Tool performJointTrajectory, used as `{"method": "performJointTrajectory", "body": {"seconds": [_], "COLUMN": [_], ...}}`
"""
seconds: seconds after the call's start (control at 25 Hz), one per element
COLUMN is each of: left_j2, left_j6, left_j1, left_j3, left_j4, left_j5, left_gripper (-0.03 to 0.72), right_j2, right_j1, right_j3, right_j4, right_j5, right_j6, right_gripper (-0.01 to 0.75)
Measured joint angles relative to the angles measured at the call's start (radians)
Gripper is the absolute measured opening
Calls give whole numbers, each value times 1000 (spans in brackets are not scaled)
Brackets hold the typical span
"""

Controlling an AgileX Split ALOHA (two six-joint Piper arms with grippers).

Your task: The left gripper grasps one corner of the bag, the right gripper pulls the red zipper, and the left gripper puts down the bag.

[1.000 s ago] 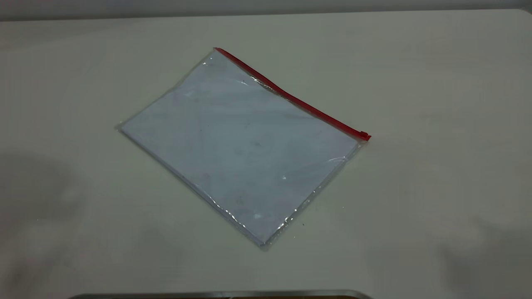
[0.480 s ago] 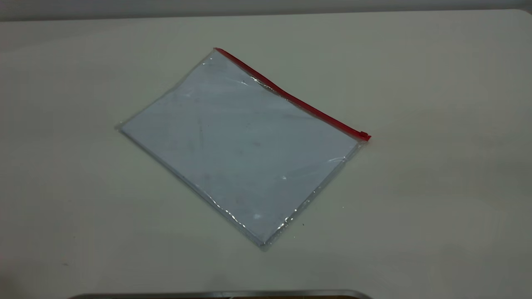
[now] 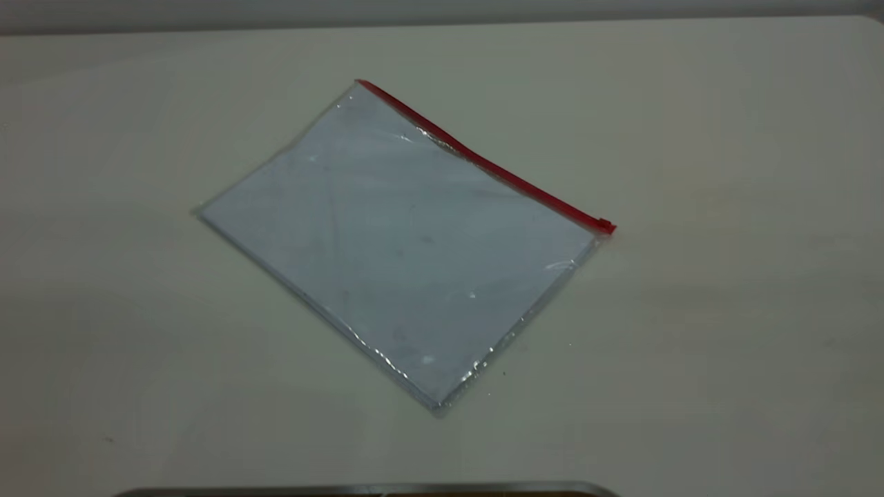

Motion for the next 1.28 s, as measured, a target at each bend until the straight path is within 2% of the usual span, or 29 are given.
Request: {"method": "performJointTrajectory", "body": {"seconds": [0.36,1.04,1.28], "left_j2": [-155,-158,-187], "left_j6": [1,1,-18], "left_j1": [0,0,52], "left_j3": [71,78,78], "left_j4": [1,2,2], "left_j5": [-24,-30,-30], "left_gripper": [584,584,584], "right_j2": [-43,-43,-43], "right_j1": [0,0,0], "right_j3": [1,2,2], "right_j4": [6,16,17], "right_j5": [-3,-3,-3], "right_j6": [0,0,0], "right_gripper": [578,578,578]}}
